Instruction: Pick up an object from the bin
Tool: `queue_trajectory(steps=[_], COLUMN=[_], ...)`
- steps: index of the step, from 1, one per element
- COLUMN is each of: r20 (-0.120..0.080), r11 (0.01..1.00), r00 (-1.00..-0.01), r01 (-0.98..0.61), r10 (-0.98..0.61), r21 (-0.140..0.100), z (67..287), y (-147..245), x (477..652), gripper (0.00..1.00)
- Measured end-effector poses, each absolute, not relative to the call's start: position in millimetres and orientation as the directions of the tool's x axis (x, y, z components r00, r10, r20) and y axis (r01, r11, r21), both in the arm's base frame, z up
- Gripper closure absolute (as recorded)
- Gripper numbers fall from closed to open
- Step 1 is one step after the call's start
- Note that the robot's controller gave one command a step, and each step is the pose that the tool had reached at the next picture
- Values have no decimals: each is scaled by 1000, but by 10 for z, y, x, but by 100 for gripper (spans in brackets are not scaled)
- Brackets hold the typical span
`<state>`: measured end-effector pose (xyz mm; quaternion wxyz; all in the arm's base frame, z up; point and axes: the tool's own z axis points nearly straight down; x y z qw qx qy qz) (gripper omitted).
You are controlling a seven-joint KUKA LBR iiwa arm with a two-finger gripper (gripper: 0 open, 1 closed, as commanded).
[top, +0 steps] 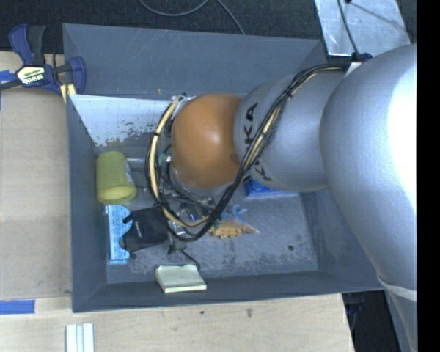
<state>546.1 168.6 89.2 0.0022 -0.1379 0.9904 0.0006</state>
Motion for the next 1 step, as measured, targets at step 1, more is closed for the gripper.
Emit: queue_trajectory(steps=[1], r20=[-10], r11=[999], r00=[-999], r01=[-47], r10=[-47], r21=[4], z=[709], y=[1651], x=[5552], gripper=[100])
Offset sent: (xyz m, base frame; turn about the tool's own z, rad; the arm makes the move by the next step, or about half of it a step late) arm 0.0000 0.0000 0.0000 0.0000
